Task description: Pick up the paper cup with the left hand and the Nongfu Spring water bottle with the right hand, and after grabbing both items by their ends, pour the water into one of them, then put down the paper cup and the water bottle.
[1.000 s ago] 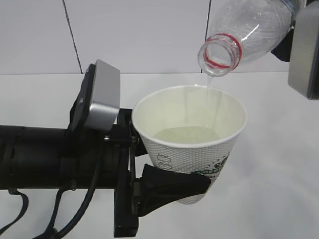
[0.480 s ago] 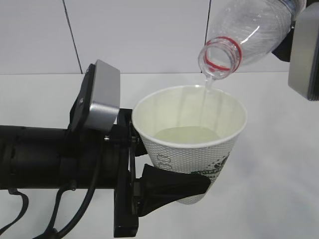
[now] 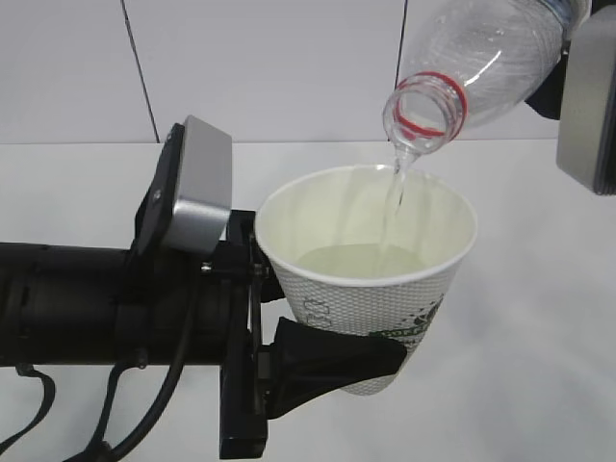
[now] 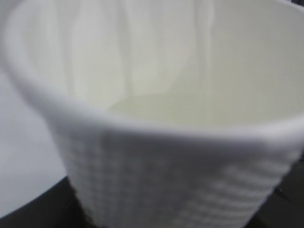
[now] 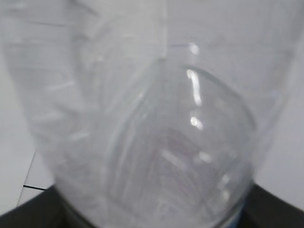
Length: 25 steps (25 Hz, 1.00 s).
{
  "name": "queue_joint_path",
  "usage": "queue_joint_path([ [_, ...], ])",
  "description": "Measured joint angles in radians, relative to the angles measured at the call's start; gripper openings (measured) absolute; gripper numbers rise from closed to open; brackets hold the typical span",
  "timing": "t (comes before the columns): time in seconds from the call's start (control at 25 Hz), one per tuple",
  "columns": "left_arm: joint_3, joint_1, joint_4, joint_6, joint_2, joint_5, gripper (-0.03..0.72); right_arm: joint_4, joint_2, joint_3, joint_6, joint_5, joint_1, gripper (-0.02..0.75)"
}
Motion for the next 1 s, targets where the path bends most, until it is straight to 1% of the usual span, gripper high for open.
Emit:
queue_joint_path([
  [1.0,0.0,0.0,0.002,0.0,0.0,0.005,0.47,0.0,0.0,0.0,-0.004,0.0,0.0,0.438],
])
